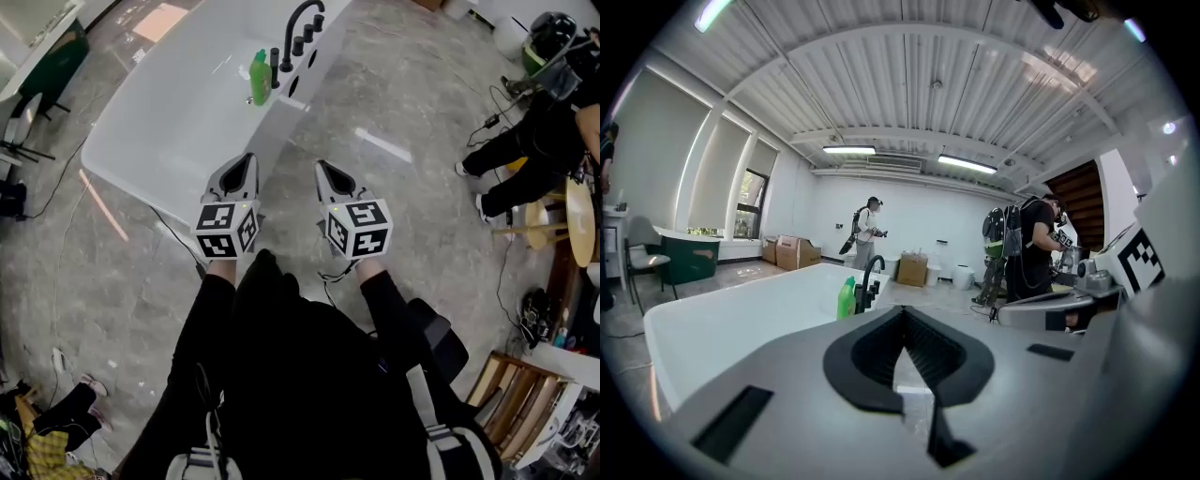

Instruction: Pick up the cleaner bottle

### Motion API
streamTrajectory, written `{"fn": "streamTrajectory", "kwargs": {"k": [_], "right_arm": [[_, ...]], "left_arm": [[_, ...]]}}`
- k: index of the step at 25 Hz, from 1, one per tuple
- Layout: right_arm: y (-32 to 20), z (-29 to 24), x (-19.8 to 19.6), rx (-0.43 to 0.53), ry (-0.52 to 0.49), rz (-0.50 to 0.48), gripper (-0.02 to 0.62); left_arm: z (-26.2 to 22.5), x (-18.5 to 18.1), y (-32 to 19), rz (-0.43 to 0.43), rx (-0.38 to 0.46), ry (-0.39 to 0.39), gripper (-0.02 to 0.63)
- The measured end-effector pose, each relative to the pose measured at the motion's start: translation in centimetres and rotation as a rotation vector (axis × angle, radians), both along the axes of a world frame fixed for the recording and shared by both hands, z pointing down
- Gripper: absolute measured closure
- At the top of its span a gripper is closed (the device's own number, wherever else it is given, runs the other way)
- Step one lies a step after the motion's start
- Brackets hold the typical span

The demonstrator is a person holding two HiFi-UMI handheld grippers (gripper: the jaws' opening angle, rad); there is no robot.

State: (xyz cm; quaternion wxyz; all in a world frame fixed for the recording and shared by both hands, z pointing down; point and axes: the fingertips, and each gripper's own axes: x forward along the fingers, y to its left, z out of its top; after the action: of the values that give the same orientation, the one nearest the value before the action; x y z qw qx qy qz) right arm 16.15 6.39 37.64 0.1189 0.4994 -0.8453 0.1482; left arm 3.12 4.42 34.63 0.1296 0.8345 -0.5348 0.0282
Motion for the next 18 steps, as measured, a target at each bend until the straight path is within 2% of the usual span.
{"fn": "streamTrajectory", "kwargs": {"k": [7,18], "right_arm": [[-3.4,0.6,-0.7,-0.039,-0.046,-0.006,0.594],[-10.9,1.3,-1.9,-0.034,0.03,0.004,0.594]], "left_arm": [[0.4,-0.3,-2.7,-0.01,-0.009,-0.024,0.598],[2.3,-2.3,-9.4,-0.002,-0.041,-0.045,0.597]]}}
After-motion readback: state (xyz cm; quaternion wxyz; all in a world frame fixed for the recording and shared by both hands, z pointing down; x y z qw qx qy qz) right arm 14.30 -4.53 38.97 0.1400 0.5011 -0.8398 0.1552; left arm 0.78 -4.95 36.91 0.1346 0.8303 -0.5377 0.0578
